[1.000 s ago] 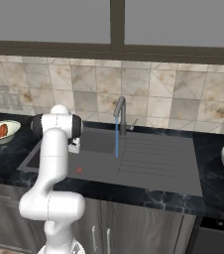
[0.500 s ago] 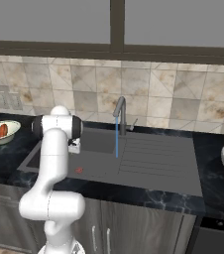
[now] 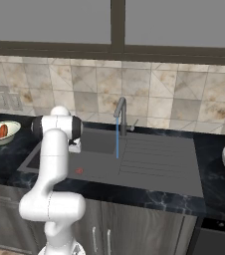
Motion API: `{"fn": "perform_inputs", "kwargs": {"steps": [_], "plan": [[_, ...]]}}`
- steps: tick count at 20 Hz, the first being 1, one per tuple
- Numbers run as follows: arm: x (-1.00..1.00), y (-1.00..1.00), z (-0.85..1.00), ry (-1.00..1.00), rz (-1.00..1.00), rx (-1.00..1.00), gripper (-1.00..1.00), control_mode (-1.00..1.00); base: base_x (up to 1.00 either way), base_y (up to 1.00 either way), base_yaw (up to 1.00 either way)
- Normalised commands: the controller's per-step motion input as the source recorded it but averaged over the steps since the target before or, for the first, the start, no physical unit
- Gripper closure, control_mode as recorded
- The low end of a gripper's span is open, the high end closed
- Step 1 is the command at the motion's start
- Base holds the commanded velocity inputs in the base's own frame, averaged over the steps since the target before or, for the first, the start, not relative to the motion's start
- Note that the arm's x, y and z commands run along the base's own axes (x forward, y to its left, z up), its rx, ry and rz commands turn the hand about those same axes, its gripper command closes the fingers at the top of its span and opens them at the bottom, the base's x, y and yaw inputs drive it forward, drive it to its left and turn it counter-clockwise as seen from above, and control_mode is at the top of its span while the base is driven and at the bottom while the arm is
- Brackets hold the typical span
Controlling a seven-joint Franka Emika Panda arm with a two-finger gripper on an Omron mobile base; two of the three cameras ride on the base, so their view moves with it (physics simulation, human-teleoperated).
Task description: Pick the avocados from the sink and place them in one bowl. Place the sweet potato in the other bowl. Then turn off the sink faucet.
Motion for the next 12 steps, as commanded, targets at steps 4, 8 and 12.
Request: {"fn": "perform_inputs", "kwargs": {"steps": [4, 8, 12], "plan": [[-0.13, 0.16, -0.27, 0.01, 0.00, -0.02, 1.00, -1.00, 0.00, 0.00, 0.00], [-0.32, 0.06, -0.06, 0.00, 0.00, 0.00, 1.00, -1.00, 0.00, 0.00, 0.00], [-0.77, -0.29, 0.07, -0.09, -0.05, 0.04, 1.00, -1.00, 0.00, 0.00, 0.00]]}}
